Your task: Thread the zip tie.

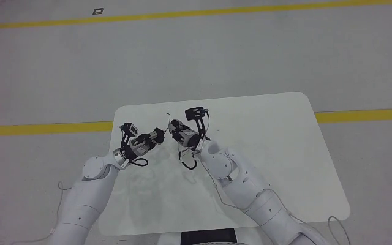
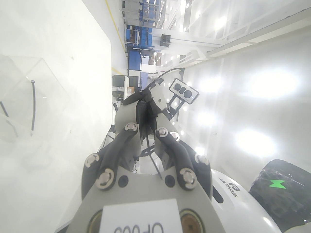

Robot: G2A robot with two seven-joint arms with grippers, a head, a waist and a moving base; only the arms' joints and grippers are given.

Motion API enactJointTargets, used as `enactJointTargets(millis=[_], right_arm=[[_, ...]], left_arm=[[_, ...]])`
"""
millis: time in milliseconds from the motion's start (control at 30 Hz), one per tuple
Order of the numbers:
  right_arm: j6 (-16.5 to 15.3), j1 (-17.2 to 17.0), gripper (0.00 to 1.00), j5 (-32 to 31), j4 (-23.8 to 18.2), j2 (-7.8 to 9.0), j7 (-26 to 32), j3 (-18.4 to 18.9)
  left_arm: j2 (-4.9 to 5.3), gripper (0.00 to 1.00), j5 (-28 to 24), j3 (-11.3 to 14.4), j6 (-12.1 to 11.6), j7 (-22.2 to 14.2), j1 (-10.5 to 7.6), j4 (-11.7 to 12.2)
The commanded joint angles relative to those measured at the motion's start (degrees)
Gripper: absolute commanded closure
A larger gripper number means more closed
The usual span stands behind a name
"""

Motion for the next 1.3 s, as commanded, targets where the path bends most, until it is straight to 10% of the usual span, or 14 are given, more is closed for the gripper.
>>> enactJointTargets(millis=[0,1000,1100,1133,1267], right_arm=[[-0.17,0.09,1.00,0.04,0.06,0.01,0.12,-0.12],[-1.03,0.47,1.00,0.49,0.62,0.34,0.62,-1.38],[-0.66,0.57,0.47,0.70,0.70,0.30,0.21,-1.45],[-0.64,0.60,0.08,0.74,0.72,0.30,0.12,-1.46],[-0.59,0.57,0.00,0.83,0.58,0.35,-0.53,-1.31]], left_arm=[[0.00,1.00,0.00,0.00,0.00,0.00,0.00,0.00],[0.00,1.00,0.00,0.00,0.00,0.00,0.00,0.00],[0.00,1.00,0.00,0.00,0.00,0.00,0.00,0.00],[0.00,1.00,0.00,0.00,0.00,0.00,0.00,0.00],[0.00,1.00,0.00,0.00,0.00,0.00,0.00,0.00]])
